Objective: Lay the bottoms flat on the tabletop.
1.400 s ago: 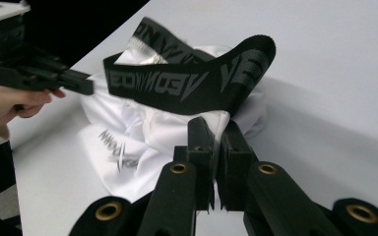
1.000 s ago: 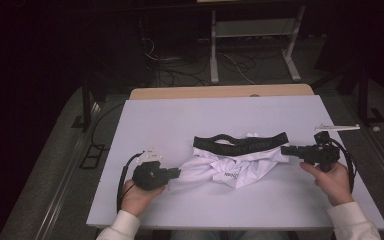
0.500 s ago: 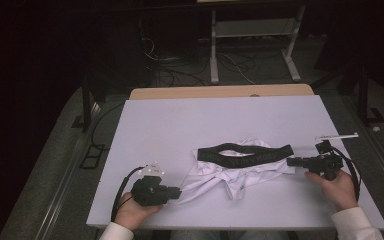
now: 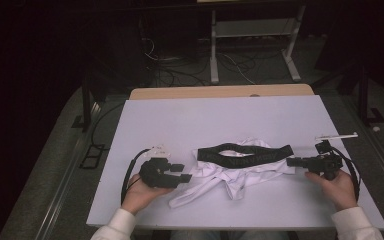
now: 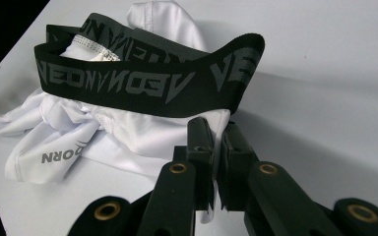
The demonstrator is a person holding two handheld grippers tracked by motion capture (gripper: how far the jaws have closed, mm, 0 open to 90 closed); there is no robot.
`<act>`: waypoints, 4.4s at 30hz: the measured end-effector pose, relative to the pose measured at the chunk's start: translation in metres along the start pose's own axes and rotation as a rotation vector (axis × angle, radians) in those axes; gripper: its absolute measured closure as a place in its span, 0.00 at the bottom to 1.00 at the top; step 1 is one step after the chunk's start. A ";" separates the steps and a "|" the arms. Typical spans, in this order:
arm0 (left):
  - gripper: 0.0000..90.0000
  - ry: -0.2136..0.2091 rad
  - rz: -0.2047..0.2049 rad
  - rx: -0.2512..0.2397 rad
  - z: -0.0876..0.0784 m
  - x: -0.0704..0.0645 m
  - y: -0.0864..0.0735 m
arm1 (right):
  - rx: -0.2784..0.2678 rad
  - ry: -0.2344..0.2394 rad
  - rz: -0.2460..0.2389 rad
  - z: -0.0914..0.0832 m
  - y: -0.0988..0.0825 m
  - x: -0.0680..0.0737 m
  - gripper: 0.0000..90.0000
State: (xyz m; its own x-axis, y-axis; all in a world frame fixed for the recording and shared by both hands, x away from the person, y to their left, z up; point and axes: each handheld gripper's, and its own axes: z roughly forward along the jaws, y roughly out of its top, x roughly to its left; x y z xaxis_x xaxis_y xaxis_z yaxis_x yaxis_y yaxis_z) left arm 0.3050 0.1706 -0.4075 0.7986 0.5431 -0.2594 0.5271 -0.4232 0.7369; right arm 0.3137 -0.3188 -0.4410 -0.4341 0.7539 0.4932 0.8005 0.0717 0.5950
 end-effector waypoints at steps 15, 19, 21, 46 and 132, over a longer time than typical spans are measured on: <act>0.55 -0.015 -0.082 -0.021 0.046 0.033 0.020 | 0.001 0.015 -0.001 0.001 0.000 -0.002 0.93; 0.62 -0.038 -0.092 -0.004 0.059 0.035 0.021 | 0.003 0.018 -0.006 0.002 0.000 -0.001 0.93; 0.69 -0.064 -0.107 0.008 0.064 0.037 0.020 | 0.007 0.021 -0.006 0.002 0.000 -0.001 0.93; 0.94 -0.055 -0.108 -0.012 0.063 0.044 0.020 | -0.013 0.068 0.025 0.009 0.015 -0.022 0.74; 0.94 0.308 -0.310 -0.111 0.044 0.180 0.117 | -0.216 0.012 0.052 0.108 0.201 -0.041 0.93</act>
State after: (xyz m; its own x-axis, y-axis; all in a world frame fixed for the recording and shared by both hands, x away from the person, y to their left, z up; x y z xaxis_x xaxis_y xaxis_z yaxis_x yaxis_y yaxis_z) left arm 0.5230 0.1866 -0.3957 0.4752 0.8297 -0.2928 0.6799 -0.1351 0.7207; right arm 0.5368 -0.2652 -0.4103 -0.4004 0.7452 0.5333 0.7154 -0.1094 0.6900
